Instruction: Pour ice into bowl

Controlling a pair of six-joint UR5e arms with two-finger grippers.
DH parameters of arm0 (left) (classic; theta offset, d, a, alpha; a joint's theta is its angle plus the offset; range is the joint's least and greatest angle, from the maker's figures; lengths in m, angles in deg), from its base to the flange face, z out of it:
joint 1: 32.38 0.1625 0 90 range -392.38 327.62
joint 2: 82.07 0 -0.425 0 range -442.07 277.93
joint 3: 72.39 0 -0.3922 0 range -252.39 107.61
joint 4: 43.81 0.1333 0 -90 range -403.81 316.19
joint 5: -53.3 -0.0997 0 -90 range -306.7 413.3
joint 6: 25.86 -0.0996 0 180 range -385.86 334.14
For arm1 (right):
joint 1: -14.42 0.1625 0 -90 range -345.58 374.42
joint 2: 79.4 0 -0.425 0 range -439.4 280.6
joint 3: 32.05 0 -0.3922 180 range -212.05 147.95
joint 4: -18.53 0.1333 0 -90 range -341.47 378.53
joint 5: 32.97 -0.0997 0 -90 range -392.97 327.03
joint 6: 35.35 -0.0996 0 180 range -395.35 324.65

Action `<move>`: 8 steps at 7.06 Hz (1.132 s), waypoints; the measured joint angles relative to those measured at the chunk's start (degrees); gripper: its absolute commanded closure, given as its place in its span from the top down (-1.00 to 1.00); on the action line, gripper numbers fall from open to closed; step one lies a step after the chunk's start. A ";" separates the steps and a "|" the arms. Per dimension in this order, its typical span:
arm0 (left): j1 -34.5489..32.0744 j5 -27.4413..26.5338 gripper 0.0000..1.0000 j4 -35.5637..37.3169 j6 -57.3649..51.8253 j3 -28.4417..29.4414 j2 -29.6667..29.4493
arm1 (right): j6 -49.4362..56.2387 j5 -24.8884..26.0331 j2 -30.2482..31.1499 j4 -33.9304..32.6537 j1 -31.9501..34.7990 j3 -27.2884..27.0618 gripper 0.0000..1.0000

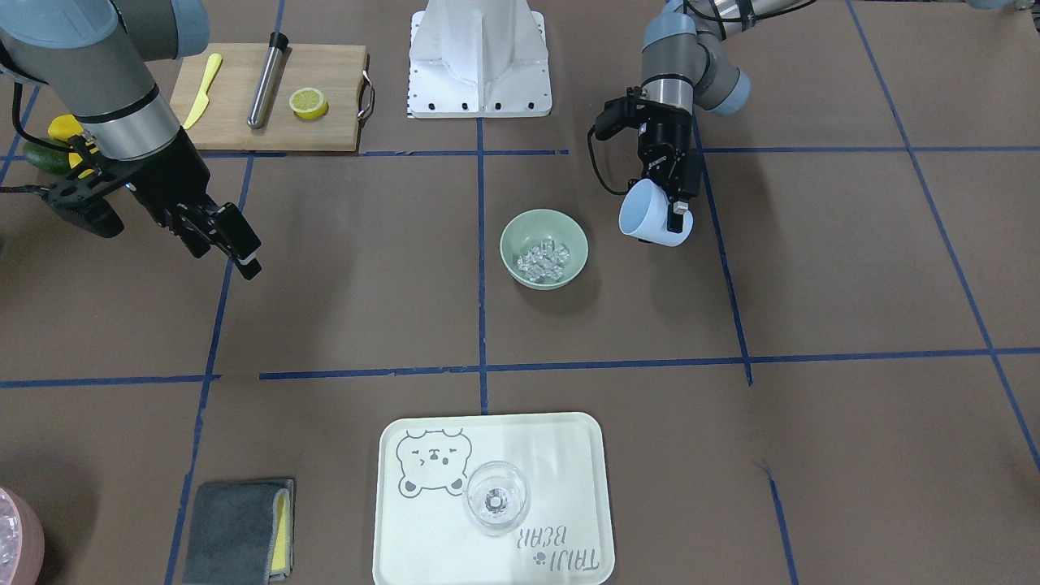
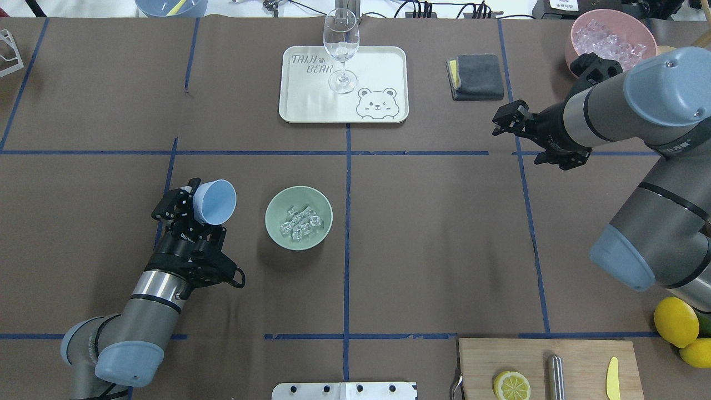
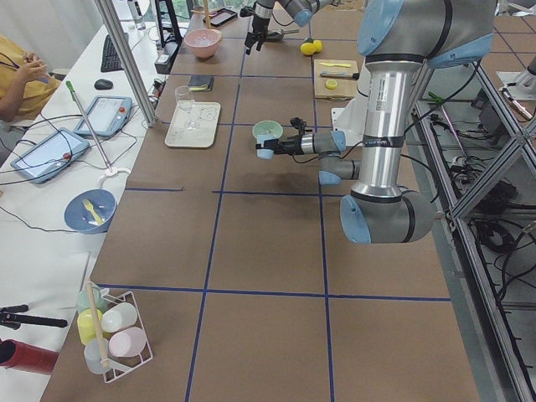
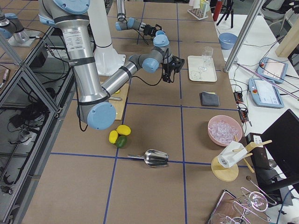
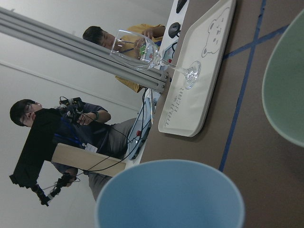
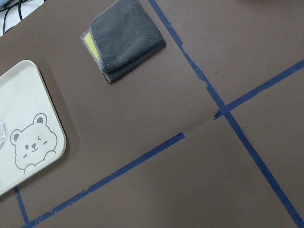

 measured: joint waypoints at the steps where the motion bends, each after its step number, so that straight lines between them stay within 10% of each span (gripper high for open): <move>1: -0.03 0.61 -1.00 -0.46 9.94 -0.57 2.80 | 0.06 -0.04 0.01 0.00 0.00 -0.15 1.00; 8: -0.17 -1.02 -1.00 -17.04 50.68 2.65 20.55 | 1.79 0.07 1.00 -0.55 0.82 -1.38 1.00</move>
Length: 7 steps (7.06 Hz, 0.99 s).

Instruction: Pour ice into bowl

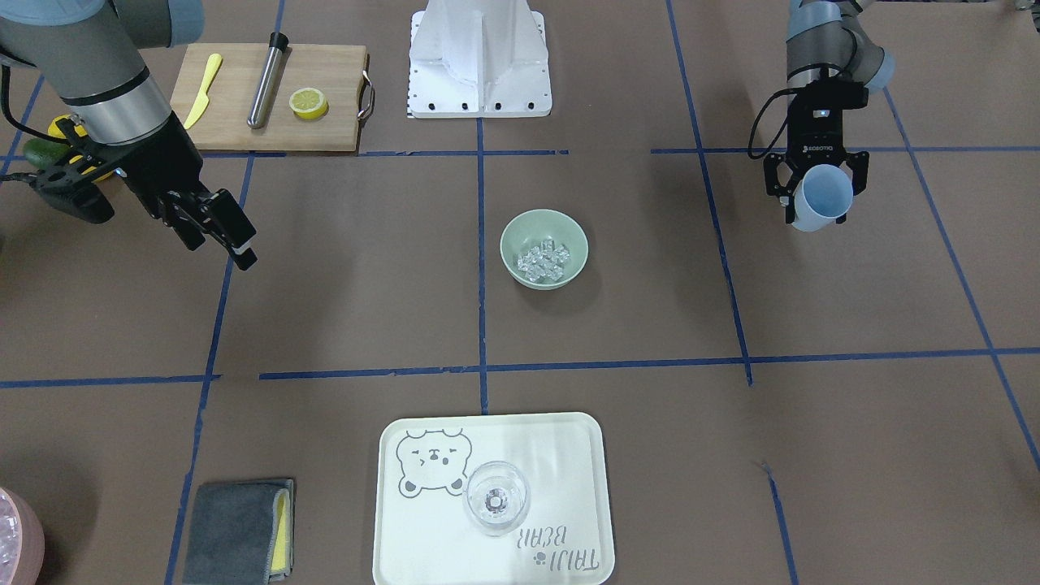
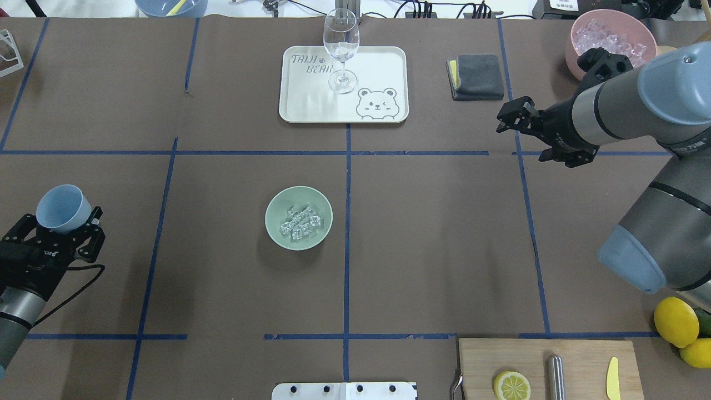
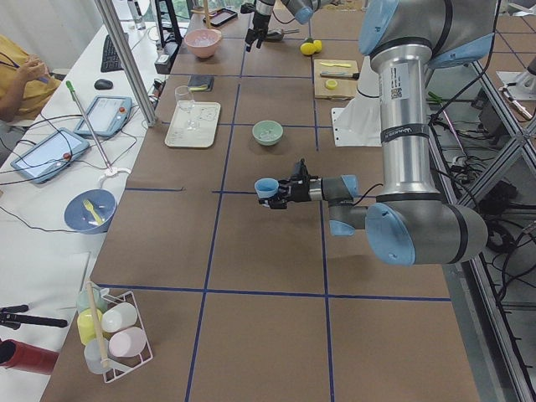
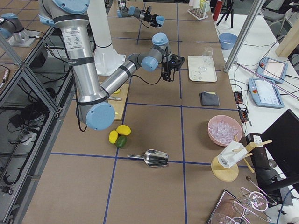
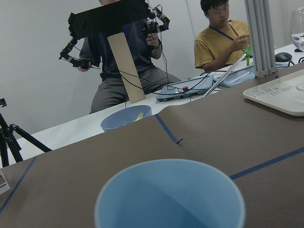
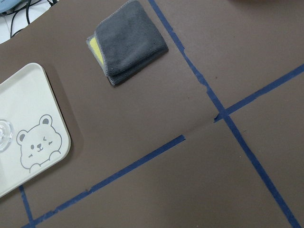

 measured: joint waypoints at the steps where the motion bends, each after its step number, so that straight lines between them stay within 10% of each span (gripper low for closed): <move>1: 0.07 0.10 -1.00 -1.32 4.05 1.97 0.10 | 1.61 0.10 0.43 0.00 0.32 0.09 1.00; 7: 0.23 0.11 -1.00 -7.74 5.58 11.17 -0.58 | 3.20 0.19 0.92 -0.03 0.68 -0.37 1.00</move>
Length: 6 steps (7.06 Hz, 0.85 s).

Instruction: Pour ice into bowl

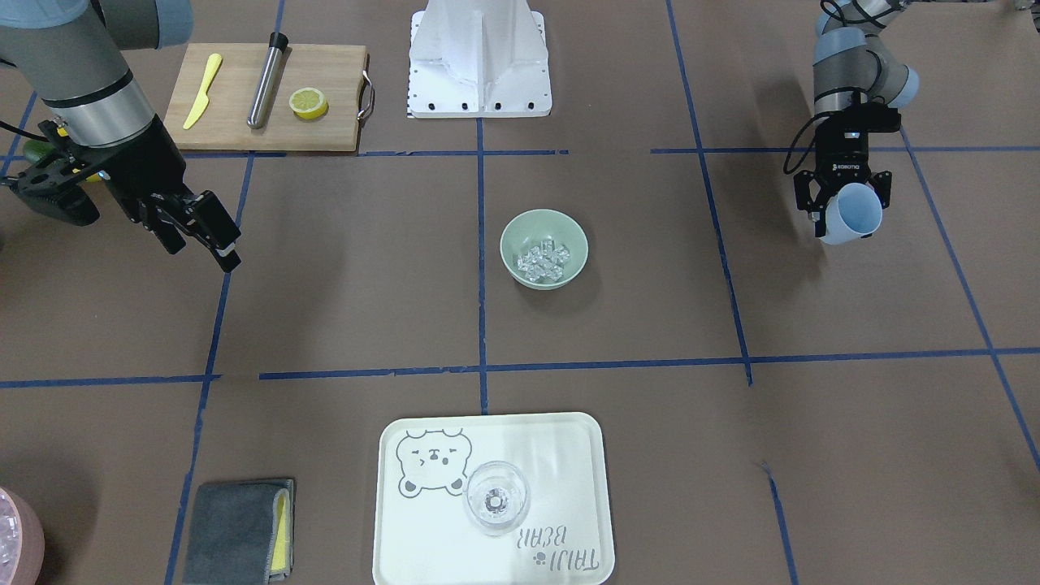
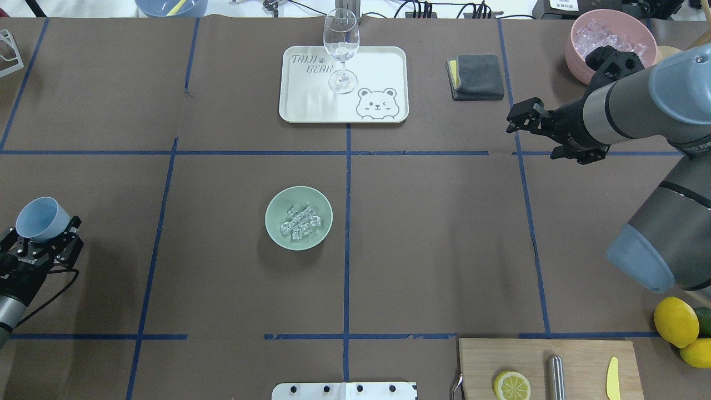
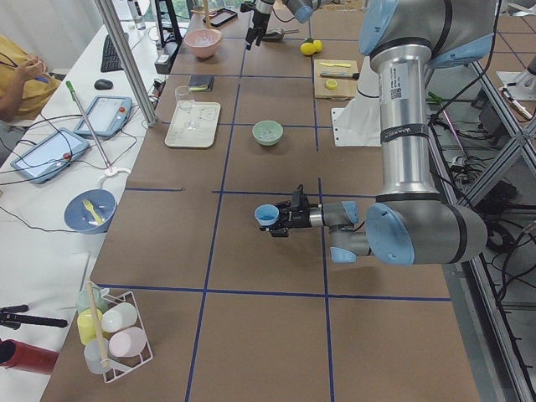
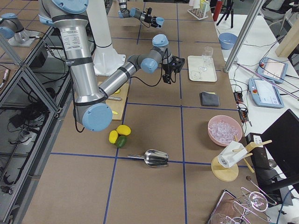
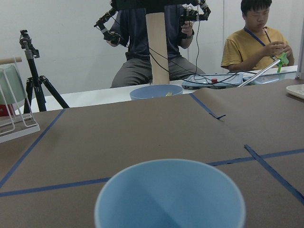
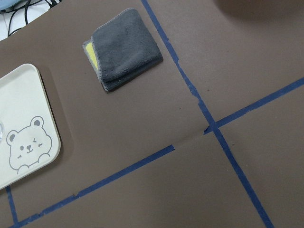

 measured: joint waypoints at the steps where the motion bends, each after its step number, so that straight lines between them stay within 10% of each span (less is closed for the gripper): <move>1: -0.14 0.12 -1.00 0.10 0.03 0.35 -0.15 | -0.04 -0.01 0.01 0.00 -0.01 -0.03 1.00; 6: -1.89 6.03 -1.00 0.37 0.52 2.46 -1.31 | -0.12 -0.11 -0.12 0.05 -0.08 -0.26 1.00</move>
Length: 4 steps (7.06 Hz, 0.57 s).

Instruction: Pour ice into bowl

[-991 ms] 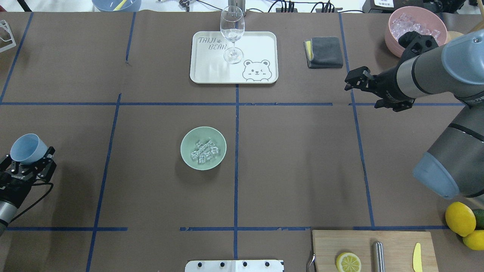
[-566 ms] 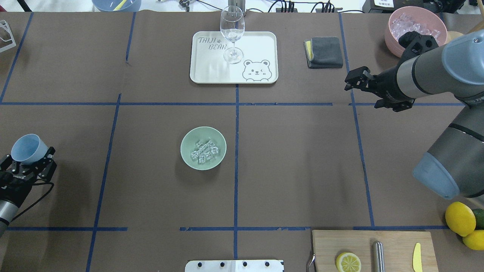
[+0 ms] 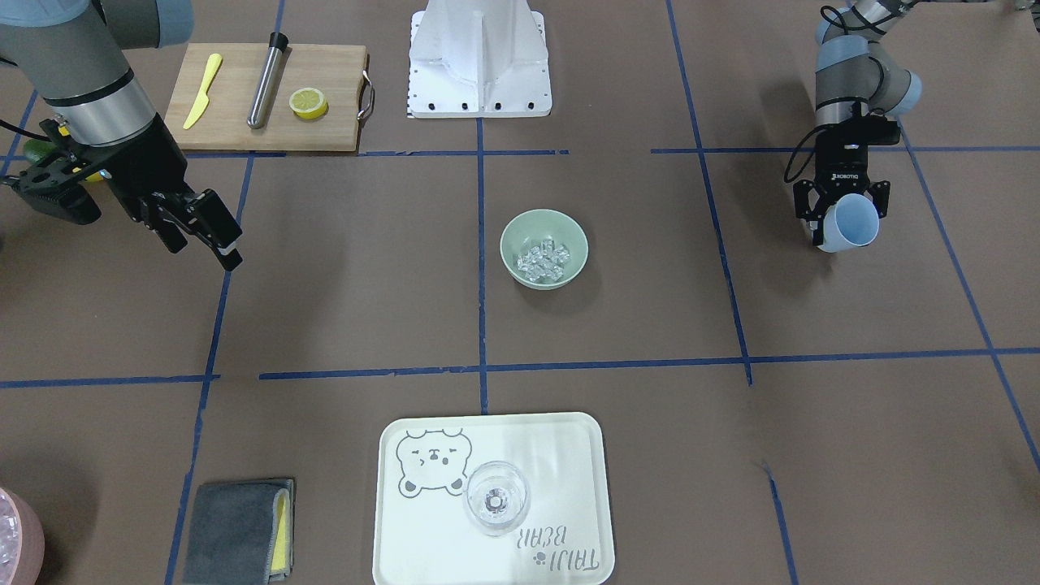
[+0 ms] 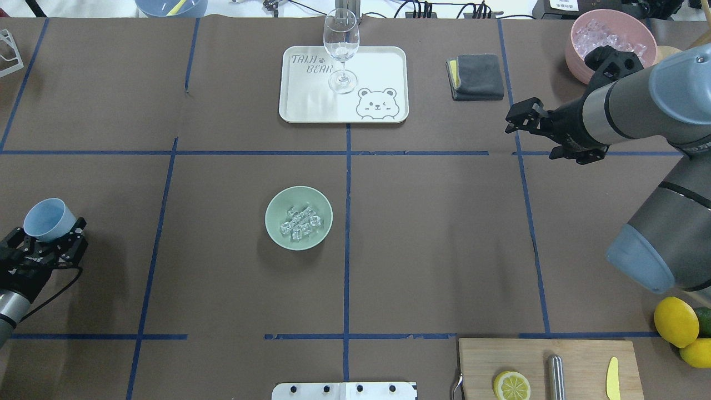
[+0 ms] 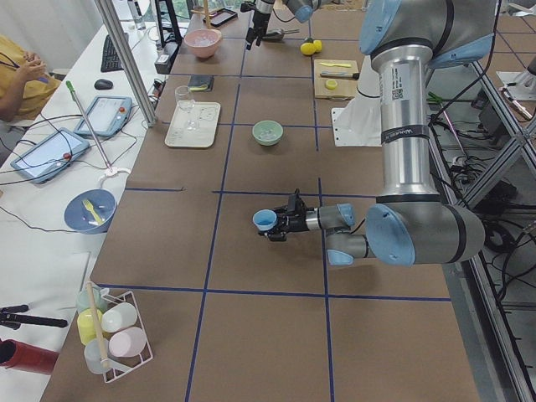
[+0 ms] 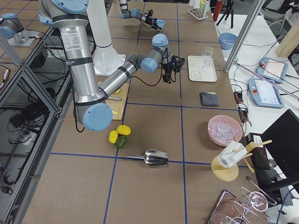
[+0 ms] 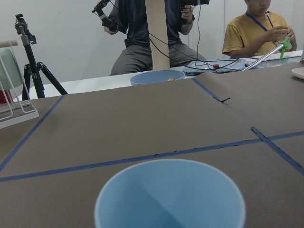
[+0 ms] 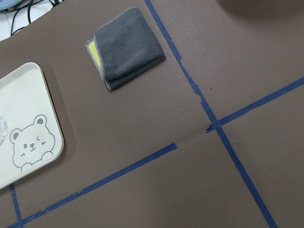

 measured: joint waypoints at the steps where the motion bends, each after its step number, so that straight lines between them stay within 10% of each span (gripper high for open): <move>1: -0.17 0.74 -0.76 0.01 0.01 0.31 -0.08 | -0.02 0.00 -0.02 0.00 0.00 -0.06 1.00; 2: -0.51 1.23 0.98 0.00 -0.12 0.43 -0.11 | -0.06 0.00 -0.08 0.00 0.00 -0.15 1.00; 4: -1.42 2.33 1.00 -0.22 -0.48 0.36 -0.12 | -0.34 0.00 -0.28 0.00 0.00 -0.28 1.00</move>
